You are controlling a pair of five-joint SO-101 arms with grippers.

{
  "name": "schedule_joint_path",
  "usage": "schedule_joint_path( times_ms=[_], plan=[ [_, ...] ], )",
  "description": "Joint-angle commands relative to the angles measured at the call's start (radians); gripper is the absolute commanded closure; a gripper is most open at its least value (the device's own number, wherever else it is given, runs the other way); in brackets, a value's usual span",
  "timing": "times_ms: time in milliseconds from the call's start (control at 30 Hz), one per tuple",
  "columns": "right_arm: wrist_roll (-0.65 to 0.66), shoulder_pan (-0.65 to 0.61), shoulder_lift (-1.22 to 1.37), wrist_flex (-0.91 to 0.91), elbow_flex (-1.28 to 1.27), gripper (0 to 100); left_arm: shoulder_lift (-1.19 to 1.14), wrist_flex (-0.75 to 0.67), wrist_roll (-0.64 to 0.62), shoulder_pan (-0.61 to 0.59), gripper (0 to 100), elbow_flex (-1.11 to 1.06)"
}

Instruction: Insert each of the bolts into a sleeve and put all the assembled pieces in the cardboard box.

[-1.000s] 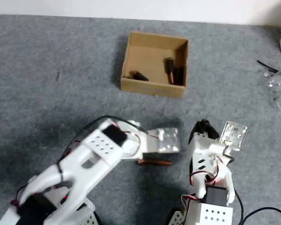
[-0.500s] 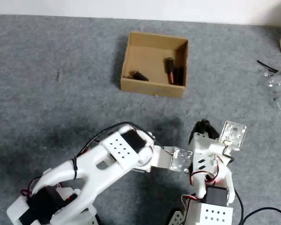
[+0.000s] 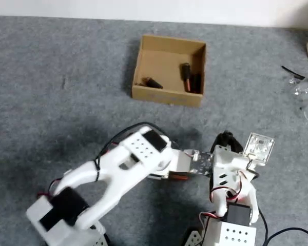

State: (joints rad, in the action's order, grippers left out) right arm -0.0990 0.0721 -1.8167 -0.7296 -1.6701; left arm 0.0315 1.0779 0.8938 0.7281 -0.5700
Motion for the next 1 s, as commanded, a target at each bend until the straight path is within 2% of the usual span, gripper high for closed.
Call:
schedule_joint_path(
  times_ms=[0, 633, 800, 967],
  plan=[
    [0.014, -0.004, -0.022, 0.039, -0.054, 99.4, -0.077, 0.006, -0.003, 0.016, 89, 0.085],
    [0.014, -0.004, -0.022, 0.039, -0.053, 99.4, -0.087, 0.043, 0.006, 0.021, 89, 0.11],
    [0.014, -0.004, -0.022, 0.039, -0.053, 99.4, -0.085, 0.068, -0.002, 0.071, 89, 0.119],
    [0.014, -0.001, -0.022, 0.035, -0.048, 99.4, -0.079, 0.084, -0.133, 0.087, 89, 0.143]
  ],
)
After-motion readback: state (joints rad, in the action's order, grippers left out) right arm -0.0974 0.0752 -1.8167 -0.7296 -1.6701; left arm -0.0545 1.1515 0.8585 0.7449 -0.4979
